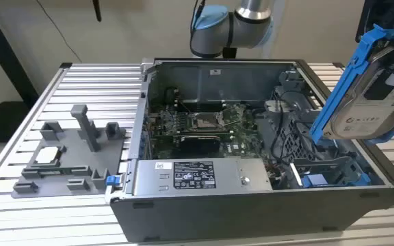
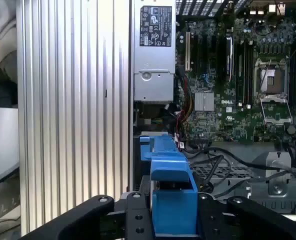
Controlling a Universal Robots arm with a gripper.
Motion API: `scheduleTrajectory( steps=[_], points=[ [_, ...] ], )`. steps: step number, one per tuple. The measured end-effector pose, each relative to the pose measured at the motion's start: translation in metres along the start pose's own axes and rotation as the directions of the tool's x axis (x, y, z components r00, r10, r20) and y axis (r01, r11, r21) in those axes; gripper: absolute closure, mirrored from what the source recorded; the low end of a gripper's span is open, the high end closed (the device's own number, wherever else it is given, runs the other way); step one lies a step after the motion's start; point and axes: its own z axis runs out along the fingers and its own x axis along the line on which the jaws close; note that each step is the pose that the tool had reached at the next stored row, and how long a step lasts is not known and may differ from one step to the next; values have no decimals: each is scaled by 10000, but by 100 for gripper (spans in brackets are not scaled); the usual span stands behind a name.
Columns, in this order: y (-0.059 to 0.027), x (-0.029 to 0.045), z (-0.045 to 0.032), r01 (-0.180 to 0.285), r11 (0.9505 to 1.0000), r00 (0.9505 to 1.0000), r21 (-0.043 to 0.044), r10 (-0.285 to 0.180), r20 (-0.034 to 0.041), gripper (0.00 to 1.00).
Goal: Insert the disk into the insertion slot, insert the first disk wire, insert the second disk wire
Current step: 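Insert the disk into the insertion slot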
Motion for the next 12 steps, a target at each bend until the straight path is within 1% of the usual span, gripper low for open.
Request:
scheduleTrajectory(
  steps=[7,12],
  points=[
    [-1,0,10,1,10000,10000,6,-1,-2,100],
    [-1,0,31,0,10000,10000,20,0,0,100]
  ],
)
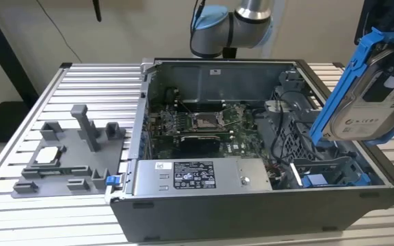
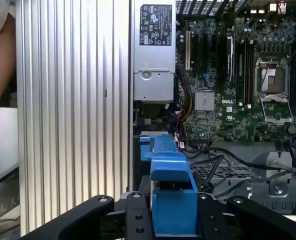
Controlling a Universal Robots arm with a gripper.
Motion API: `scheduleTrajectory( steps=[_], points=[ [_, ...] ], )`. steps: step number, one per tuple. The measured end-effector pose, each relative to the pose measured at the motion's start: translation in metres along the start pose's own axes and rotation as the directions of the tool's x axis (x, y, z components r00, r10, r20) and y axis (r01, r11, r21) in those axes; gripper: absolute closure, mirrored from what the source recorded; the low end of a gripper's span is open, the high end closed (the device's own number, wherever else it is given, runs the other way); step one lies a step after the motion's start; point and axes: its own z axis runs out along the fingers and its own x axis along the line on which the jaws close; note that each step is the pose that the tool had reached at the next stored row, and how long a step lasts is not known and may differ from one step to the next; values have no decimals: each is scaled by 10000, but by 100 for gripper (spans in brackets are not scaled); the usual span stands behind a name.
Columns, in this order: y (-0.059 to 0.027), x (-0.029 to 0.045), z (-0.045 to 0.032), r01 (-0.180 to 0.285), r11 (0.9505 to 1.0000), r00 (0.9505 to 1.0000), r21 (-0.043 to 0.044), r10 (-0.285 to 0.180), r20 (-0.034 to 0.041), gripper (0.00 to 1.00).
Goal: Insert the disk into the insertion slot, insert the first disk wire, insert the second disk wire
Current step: 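Insert the disk into the insertion slot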
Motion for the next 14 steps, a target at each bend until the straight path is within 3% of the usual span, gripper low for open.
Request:
scheduleTrajectory(
  steps=[14],
  points=[
    [-1,0,34,0,10000,10000,4,0,-1,100]
  ],
)
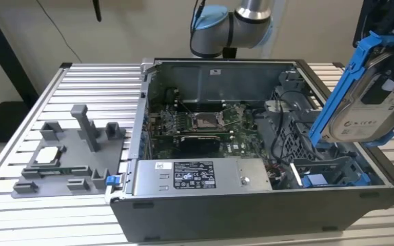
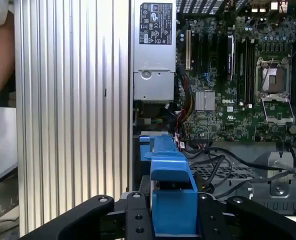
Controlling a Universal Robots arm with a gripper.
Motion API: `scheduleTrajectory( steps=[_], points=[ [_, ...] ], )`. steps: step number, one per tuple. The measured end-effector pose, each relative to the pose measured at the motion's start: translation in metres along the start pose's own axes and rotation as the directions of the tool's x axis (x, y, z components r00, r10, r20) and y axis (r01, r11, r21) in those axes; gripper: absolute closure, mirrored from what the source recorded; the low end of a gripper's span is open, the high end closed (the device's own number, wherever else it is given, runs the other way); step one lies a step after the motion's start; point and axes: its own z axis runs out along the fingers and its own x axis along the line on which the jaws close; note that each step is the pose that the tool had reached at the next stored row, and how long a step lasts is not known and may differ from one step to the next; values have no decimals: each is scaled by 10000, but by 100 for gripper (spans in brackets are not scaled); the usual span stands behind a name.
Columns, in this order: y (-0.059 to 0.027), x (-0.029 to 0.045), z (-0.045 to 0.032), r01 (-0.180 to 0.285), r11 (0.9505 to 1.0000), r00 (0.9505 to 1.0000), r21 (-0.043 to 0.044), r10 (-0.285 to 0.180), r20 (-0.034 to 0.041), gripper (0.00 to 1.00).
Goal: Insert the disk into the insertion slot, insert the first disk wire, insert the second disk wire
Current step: 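Insert the disk into the insertion slot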
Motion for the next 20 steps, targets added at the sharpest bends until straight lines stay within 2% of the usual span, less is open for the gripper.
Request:
scheduleTrajectory(
  steps=[3,10,14,17,20],
  points=[
    [-1,0,21,0,10000,10000,5,0,-1,100],
    [-7,-1,124,-1,10000,10000,39,1,12,100],
    [-48,-1,171,0,10000,10000,37,0,42,100],
    [-112,-2,189,2,10000,10000,-18,-2,39,100],
    [-189,-4,210,1,9999,10000,-136,-1,40,100]
  ],
)
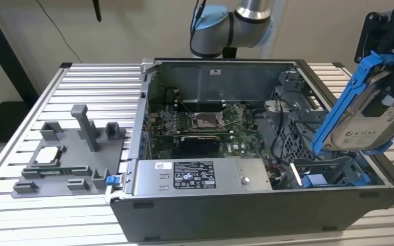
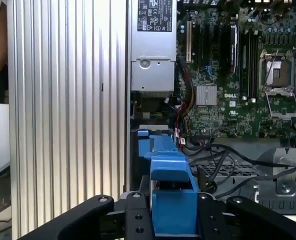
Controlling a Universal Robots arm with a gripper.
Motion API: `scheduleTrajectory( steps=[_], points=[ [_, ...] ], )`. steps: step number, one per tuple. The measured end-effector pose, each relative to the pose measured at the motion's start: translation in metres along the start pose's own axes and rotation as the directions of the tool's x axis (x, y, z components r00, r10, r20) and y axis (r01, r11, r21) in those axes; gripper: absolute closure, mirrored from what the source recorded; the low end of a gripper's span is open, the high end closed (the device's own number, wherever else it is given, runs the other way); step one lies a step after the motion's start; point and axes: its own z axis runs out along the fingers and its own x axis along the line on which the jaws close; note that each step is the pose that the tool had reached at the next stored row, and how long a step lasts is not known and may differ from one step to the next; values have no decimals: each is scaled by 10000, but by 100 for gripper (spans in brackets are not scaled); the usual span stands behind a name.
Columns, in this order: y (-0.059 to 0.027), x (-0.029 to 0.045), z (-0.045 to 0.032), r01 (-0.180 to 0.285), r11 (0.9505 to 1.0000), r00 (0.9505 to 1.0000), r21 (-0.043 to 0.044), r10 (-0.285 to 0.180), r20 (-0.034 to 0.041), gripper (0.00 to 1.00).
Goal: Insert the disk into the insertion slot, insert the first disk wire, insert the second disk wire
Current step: 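Insert the disk into the insertion slot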
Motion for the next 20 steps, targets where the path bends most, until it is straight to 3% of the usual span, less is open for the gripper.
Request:
scheduleTrajectory(
  steps=[4,9,20],
  points=[
    [-73,-2,19,1,9999,10000,-130,-1,-3,100],
    [-86,-1,33,2,9999,10000,-135,-2,0,100],
    [-110,-10,201,4,9999,10000,-156,-3,45,100]
  ],
)
